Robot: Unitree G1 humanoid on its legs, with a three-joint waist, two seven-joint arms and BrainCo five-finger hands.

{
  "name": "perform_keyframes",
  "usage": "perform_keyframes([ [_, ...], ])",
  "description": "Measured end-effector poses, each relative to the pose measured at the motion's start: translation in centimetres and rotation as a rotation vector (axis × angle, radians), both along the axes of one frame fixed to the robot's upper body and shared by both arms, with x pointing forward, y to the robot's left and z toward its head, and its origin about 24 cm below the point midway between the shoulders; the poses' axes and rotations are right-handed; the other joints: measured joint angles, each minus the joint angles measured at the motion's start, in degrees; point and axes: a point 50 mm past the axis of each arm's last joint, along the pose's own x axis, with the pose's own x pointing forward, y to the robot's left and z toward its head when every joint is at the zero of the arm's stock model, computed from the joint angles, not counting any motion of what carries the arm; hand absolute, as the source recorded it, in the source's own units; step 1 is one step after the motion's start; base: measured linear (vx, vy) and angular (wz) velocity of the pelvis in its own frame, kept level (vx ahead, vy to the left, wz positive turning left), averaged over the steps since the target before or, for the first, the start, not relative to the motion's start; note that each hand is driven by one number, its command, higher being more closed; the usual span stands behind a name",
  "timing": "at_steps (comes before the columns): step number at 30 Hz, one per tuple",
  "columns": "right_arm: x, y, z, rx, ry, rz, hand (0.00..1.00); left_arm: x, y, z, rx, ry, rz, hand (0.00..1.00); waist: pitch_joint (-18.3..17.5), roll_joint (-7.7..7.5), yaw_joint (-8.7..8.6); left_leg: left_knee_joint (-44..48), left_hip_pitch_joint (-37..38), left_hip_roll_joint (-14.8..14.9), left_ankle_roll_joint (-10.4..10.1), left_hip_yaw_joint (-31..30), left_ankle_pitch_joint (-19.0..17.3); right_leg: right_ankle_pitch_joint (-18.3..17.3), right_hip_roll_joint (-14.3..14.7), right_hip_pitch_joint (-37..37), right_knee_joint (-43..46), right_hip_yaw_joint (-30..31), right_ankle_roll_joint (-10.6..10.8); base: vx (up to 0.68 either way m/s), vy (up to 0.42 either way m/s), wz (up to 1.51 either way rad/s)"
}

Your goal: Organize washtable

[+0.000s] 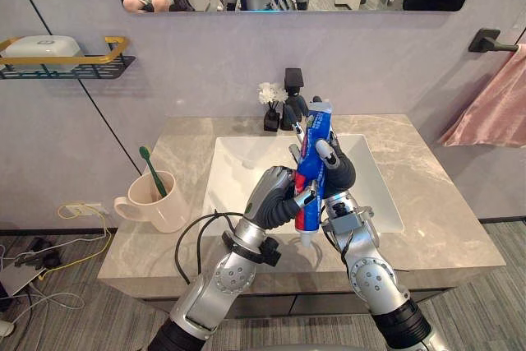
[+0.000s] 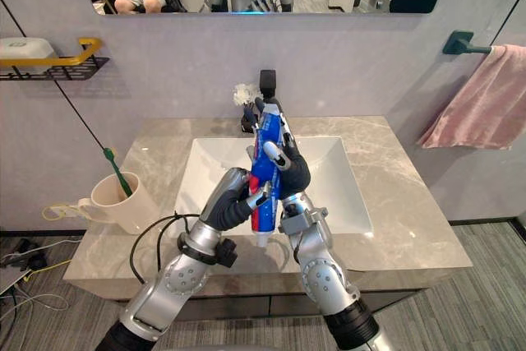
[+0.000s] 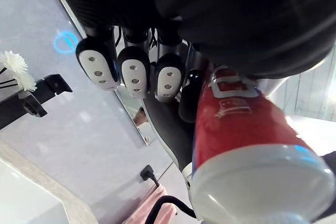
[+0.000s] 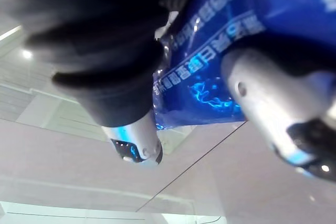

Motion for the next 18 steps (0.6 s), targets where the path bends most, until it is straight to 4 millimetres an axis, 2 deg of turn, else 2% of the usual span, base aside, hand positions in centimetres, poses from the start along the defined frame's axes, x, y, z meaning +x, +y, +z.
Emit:
perform_keyframes([
  [4,-0.3,-0.6,-1.1,-0.021,0.048,-0.009,0.00,0.3,0.7,0.0,0.012,-0.002,0.028,1.00,0.0,0.01,-0.12,-0.1,0.2,0.0,0.0,0.0,0.0,0.0,0.0,-0.1,0.0,0.0,0.0,0.00,0.000,0.00],
  [10,0.3,-2.9,-2.0,-0.117,0.060,-0.044,0.00,0.8,2.1,-0.3,0.091,0.013,0.049,1.00,0.0,0.01,-0.07,-0.1,0.2,0.0,0.0,0.1,0.0,0.0,0.0,-0.1,0.0,0.0,0.0,0.00,0.000,0.00],
  [18,0.3,-3.4,-2.2,-0.175,0.040,-0.009,0.00,0.7,2.4,-0.7,0.169,0.038,0.009,1.00,0.0,0.00,-0.13,-0.1,0.2,0.0,0.0,0.0,0.0,0.0,0.0,-0.1,0.0,0.0,0.0,0.00,0.000,0.00],
])
